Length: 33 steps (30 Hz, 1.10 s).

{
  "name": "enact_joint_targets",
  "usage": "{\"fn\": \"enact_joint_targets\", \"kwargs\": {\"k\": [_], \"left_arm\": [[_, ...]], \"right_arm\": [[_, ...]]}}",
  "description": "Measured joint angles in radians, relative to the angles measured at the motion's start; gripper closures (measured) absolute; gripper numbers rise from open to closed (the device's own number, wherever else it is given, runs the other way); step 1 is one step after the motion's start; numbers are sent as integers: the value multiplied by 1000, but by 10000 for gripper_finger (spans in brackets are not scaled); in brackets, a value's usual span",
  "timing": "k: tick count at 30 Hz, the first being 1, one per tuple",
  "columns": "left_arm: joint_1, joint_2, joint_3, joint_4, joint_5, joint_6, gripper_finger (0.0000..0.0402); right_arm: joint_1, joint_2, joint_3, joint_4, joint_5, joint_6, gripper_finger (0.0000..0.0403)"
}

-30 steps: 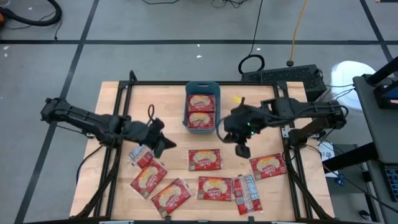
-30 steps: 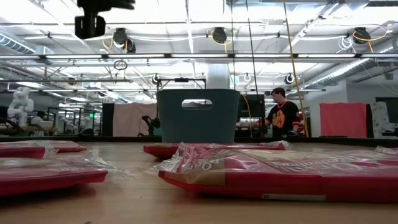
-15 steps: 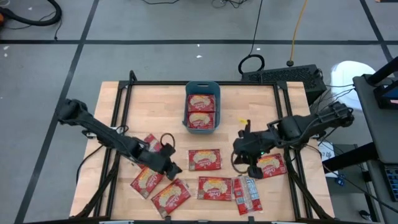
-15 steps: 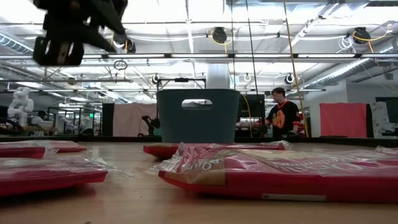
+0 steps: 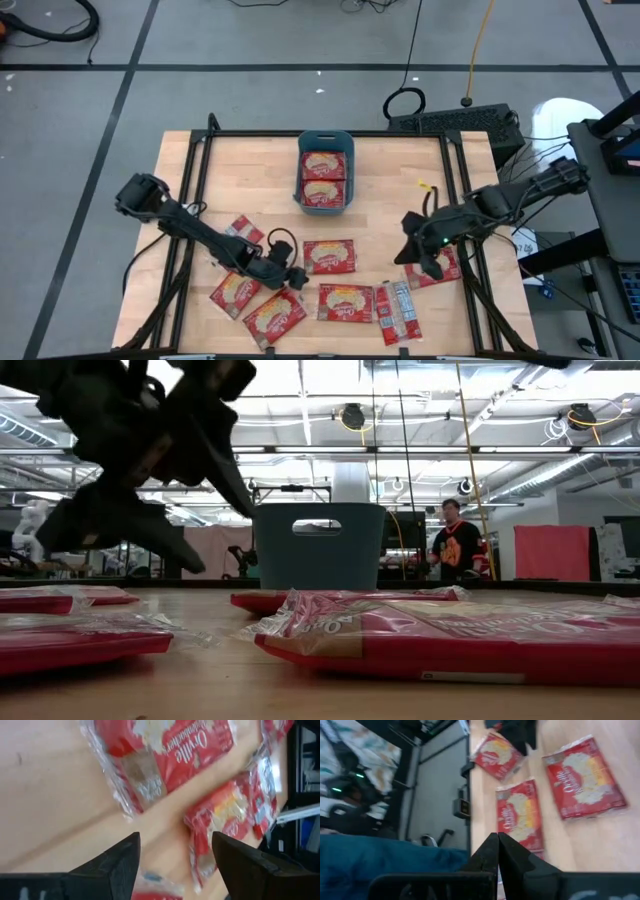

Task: Sort popcorn bags into baskets
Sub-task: Put the red popcorn bag into the blue bin

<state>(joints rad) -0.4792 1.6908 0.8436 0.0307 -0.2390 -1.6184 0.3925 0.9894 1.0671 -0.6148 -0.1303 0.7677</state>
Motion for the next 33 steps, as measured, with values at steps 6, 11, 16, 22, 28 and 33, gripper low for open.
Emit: {"fn": "enact_joint_targets", "kwargs": {"k": [6,11,16,22,28,33], "left_arm": [[35,5,0,-89,-24,8,151],[75,5,0,-116,-24,92,151],[110,5,0,-111,-24,174,151],[127,50,0,-83,-9,201,151],[113,145,4,87,22,145,151],[104,188,4,155,0,98,158]], "right_arm": [[10,-68,-92,89,6,70,403],[10,-79,-127,121,6,85,403],[9,-77,-127,133,6,82,403],[9,-76,-127,133,7,77,403],[9,-76,-127,136,45,73,403],[8,-76,-127,141,55,74,403]]}}
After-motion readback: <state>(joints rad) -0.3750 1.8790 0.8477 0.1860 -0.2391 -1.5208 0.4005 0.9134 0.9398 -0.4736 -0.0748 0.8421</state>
